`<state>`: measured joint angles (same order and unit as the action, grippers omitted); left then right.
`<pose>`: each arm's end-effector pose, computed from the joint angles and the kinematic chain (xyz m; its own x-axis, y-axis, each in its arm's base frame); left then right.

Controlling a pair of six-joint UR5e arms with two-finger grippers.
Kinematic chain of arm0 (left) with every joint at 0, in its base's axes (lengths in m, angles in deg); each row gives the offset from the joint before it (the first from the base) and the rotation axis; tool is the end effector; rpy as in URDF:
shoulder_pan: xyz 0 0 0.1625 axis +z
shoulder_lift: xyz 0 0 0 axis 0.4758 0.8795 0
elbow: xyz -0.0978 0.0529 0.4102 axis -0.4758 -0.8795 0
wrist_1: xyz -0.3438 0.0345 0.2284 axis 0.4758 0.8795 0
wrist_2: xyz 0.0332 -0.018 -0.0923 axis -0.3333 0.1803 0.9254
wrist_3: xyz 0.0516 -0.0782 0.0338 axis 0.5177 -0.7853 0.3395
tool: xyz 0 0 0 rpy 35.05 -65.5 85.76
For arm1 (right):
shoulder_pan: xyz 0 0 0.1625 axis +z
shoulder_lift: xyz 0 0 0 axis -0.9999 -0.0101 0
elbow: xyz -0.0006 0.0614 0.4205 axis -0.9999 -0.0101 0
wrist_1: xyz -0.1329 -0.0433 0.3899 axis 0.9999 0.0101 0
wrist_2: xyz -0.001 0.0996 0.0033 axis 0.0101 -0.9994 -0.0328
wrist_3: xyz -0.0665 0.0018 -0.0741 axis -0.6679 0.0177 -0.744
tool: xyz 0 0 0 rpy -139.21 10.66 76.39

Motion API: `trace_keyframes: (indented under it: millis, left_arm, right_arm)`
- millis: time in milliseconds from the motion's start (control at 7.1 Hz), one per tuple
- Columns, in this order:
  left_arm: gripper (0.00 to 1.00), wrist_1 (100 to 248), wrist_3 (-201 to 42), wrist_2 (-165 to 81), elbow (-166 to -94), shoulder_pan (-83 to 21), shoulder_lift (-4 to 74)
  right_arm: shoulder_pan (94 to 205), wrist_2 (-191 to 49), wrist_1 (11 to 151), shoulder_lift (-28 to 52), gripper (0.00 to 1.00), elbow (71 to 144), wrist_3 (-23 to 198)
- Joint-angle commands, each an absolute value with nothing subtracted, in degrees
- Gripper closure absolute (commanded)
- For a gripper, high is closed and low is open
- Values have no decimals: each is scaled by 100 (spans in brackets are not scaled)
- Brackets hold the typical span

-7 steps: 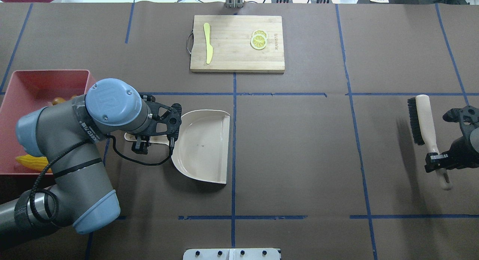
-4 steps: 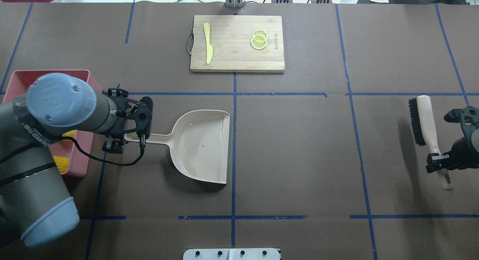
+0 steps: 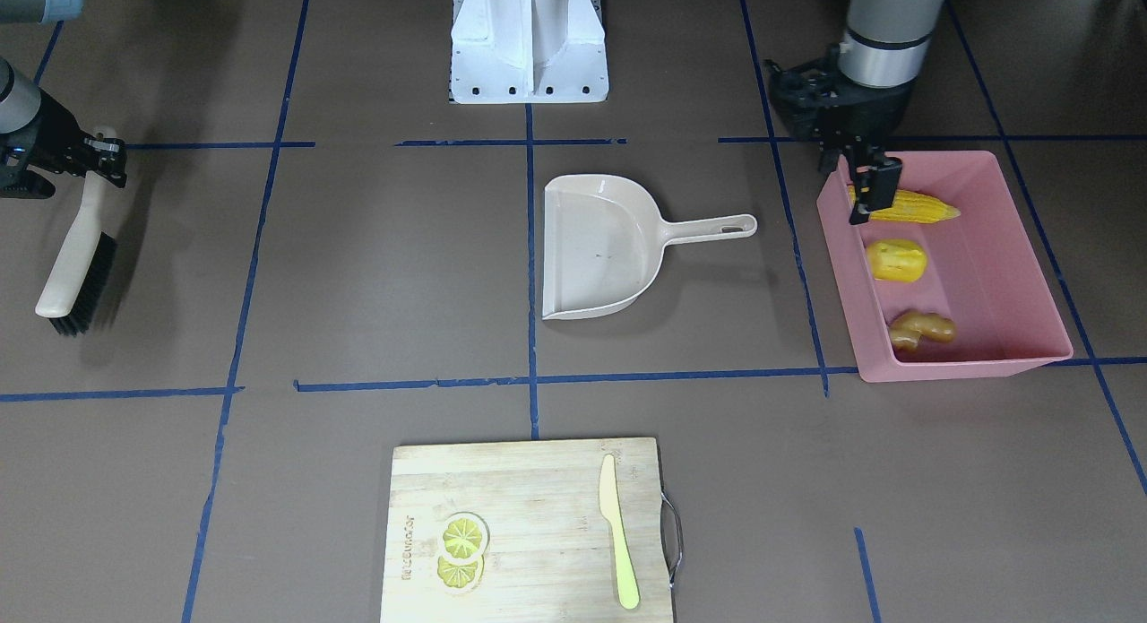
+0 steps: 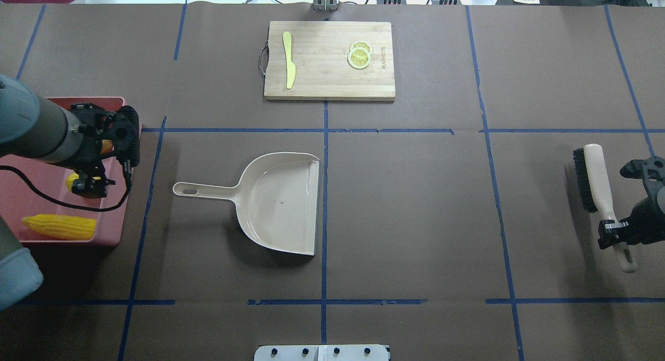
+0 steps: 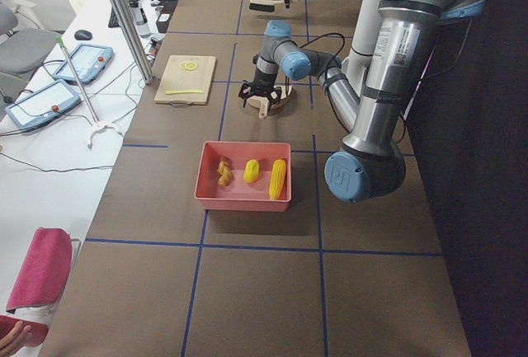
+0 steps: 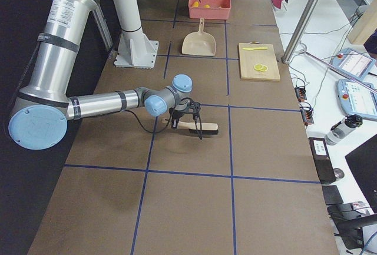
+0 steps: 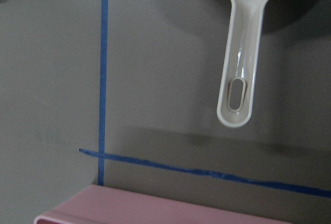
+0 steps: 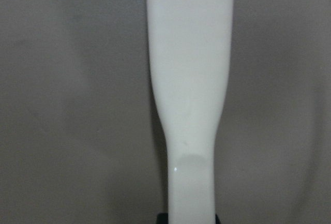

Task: Sweep and dump trash into bin
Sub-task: 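Release the dustpan with the left gripper while the right gripper lowers the brush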

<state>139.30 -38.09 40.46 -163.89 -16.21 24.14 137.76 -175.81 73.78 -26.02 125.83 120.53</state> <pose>0.2702 -0.4198 0.3334 0.2550 0.9634 0.0827 -0.7830 0.1555 0.6022 -0.2020 -0.3360 0.5734 0.7369 0.0539 0.6738 0.0720 0.9849 -0.1576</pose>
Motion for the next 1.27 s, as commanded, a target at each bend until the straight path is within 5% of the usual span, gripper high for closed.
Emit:
trace_keyframes:
  millis: [0, 1126]
  left_arm:
    - [7, 13928, -3234, 4605, -16376, -2481, 1991]
    - [0, 13910, -2978, 4651, -16007, -3179, 1850]
  right_arm:
    - [13776, -17652, 7378, -2615, 90, 12484, 11851]
    - [13759, -17696, 7370, -2641, 71, 12334, 11665]
